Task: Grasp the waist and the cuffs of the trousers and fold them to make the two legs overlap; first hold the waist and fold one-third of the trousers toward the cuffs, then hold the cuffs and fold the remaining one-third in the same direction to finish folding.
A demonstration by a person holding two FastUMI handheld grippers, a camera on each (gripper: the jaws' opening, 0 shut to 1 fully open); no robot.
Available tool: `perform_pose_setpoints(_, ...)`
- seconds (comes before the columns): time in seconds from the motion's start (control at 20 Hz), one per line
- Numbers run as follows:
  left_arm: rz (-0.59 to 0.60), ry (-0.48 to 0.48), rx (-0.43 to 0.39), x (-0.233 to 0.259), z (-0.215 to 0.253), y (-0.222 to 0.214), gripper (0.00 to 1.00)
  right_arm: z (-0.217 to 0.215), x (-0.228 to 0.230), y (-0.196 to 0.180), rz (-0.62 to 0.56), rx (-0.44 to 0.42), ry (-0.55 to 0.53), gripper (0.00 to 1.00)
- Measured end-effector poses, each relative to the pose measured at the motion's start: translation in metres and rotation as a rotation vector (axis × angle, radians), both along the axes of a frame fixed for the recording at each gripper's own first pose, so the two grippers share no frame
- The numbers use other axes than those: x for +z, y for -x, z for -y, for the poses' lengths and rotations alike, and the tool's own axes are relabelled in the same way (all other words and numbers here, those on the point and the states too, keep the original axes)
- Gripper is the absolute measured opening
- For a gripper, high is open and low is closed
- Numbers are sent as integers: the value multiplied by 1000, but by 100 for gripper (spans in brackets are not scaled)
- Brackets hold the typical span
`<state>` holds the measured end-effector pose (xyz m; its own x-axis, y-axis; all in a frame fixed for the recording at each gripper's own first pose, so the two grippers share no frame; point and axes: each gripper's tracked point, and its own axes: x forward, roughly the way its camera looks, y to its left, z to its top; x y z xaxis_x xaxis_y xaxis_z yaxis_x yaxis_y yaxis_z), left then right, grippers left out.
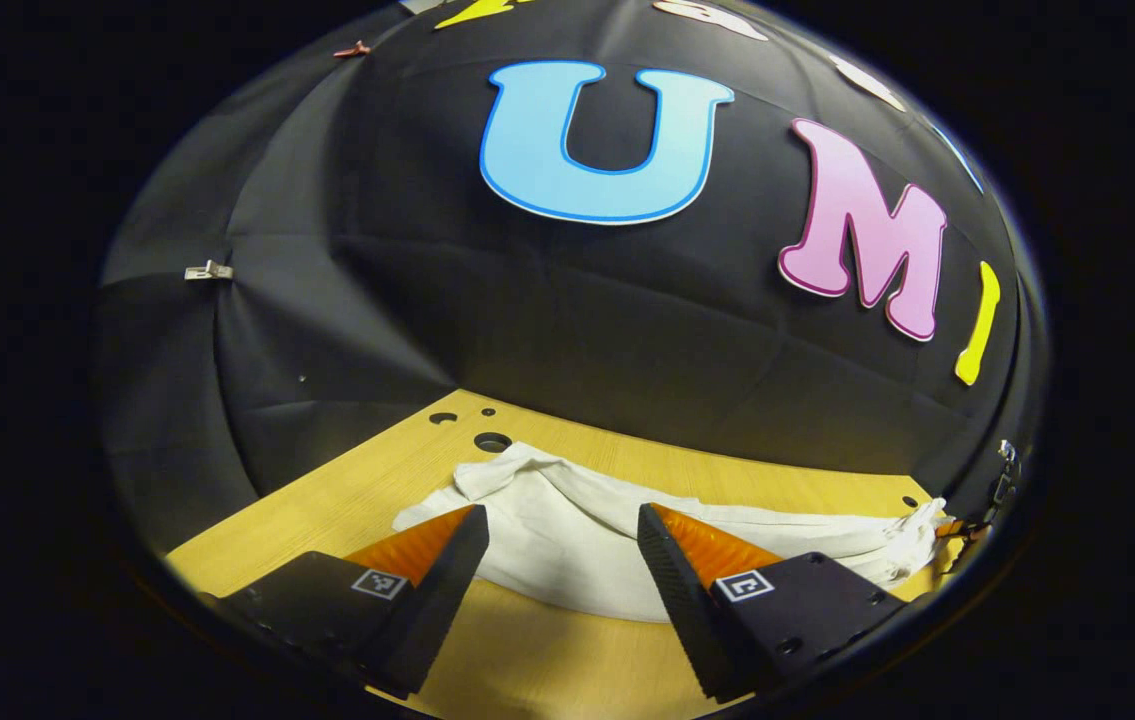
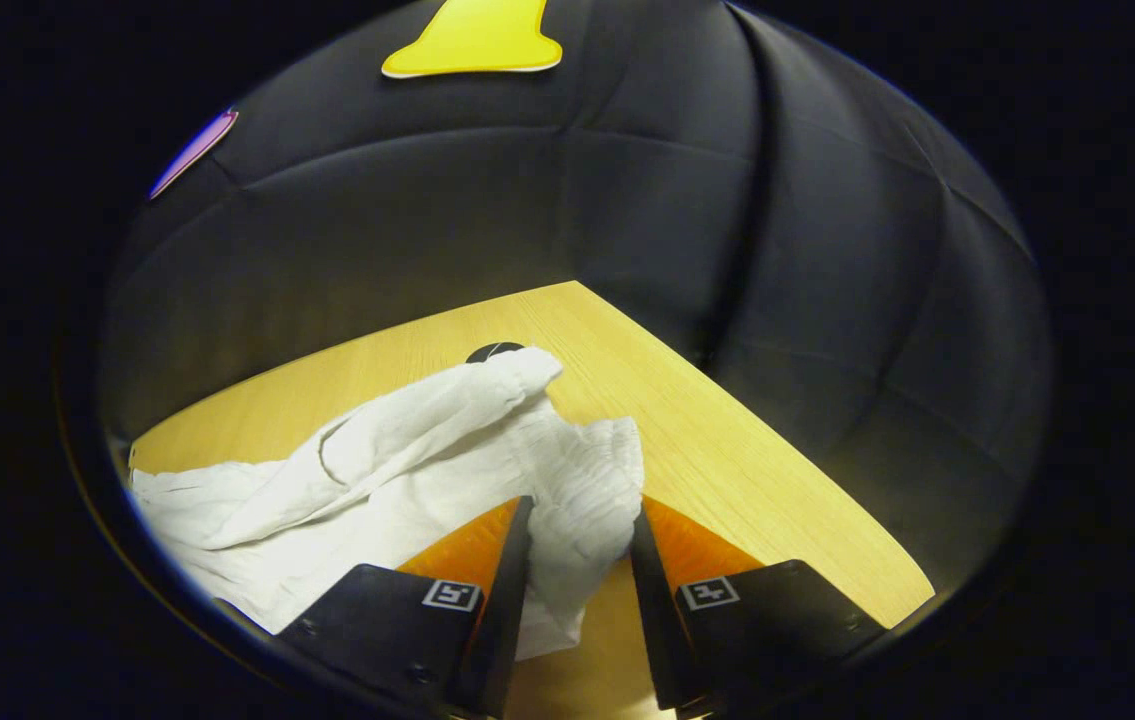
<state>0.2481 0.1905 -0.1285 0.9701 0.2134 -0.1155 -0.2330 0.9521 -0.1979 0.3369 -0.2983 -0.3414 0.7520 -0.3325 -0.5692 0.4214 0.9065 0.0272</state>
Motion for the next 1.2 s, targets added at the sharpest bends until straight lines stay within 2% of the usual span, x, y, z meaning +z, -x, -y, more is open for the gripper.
perform_pose_setpoints(0.05, -2, 11, 2, -1, -1, 1, 96, 0, 1, 0, 1, 1, 5, 49)
perform_pose_setpoints(0.1, -3, 17, 4, 1, -2, -1, 96, -4, 2, -1, -2, 10, -15, 39)
perform_pose_setpoints(0.2, -6, 18, 8, 0, -3, -1, 96, -7, 0, -3, 2, 12, -26, 35)
perform_pose_setpoints(0.25, -5, 16, 11, 1, -4, -1, 96, -10, 2, -2, 7, 17, -25, 22)
perform_pose_setpoints(0.3, -2, 14, 13, 2, -4, -1, 96, -11, 4, -3, 4, 21, -23, 22)
perform_pose_setpoints(0.35, 2, 13, 12, 3, -4, 0, 96, -14, 5, -2, 8, 34, -29, 17)
perform_pose_setpoints(0.55, -1, -9, 14, 5, -6, 2, 96, -18, 45, -7, 86, 96, 69, 17)
perform_pose_setpoints(0.75, 11, -6, 28, 10, -11, 6, 96, -31, 109, -5, 190, 195, 163, 17)
perform_pose_setpoints(0.85, 16, 9, 39, 9, -16, 9, 96, -43, 134, 11, 232, 251, 200, 17)
perform_pose_setpoints(1.05, 8, 25, 54, 8, -24, 13, 96, -48, 133, 24, 299, 343, 215, 17)
perform_pose_setpoints(1.2, 16, 16, 55, 14, -34, 16, 96, -52, 138, 24, 340, 415, 170, 17)
